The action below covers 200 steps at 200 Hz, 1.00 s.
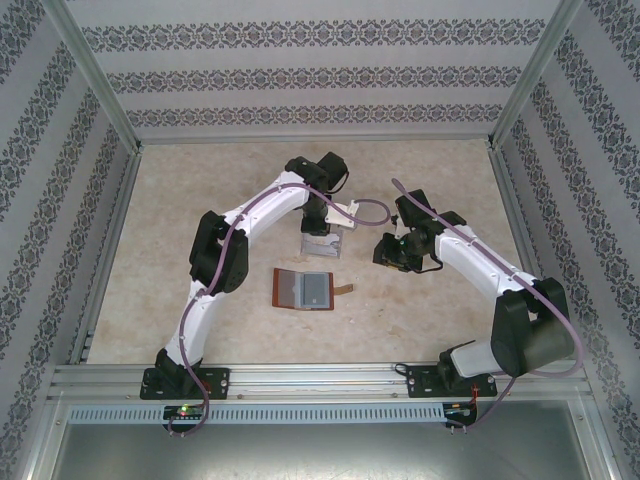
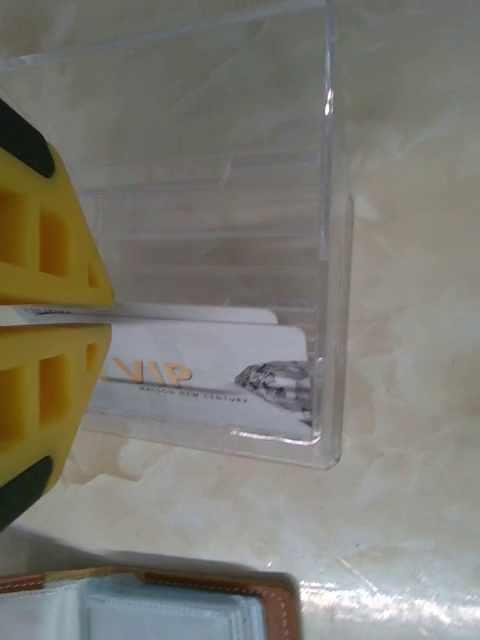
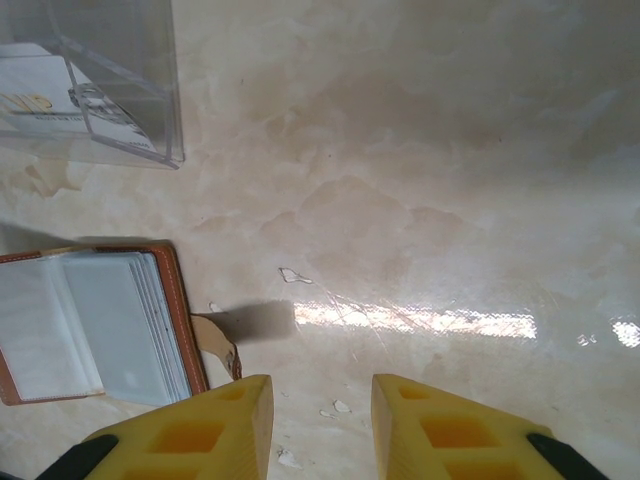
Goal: Take the credit cards out of the card holder
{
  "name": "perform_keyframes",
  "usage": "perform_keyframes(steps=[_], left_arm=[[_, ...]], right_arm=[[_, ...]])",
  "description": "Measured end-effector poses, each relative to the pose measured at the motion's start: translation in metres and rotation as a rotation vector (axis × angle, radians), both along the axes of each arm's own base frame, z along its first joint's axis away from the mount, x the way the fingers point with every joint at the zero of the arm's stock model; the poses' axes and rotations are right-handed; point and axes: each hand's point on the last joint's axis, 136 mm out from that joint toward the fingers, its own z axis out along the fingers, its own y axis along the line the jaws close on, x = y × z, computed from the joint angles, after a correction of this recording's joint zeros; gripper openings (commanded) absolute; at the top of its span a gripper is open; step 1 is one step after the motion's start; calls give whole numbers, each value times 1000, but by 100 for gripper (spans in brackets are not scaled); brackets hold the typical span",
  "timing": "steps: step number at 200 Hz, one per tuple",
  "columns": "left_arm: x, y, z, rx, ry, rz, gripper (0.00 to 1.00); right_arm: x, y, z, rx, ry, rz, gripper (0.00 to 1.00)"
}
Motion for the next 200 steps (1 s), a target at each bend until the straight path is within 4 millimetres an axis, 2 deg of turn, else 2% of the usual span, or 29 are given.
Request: perform_keyframes(steps=[41, 94, 118, 174, 200], left_arm=[[-1, 0, 2, -37, -7, 108, 10], [-6, 3, 31, -139, -37, 324, 12], [-9, 4, 38, -184, -26, 449, 15], [-26, 11, 27, -244, 87, 799, 22], [-39, 9, 22, -283, 180, 946, 22]], right_arm=[[-7, 19, -8, 3, 21, 62, 32], [-11, 52, -20, 21, 59, 133, 31], [-10, 66, -22, 41, 67, 152, 30], [-15, 88, -31, 71, 104, 184, 28], [-18, 94, -35, 86, 121, 192, 28]])
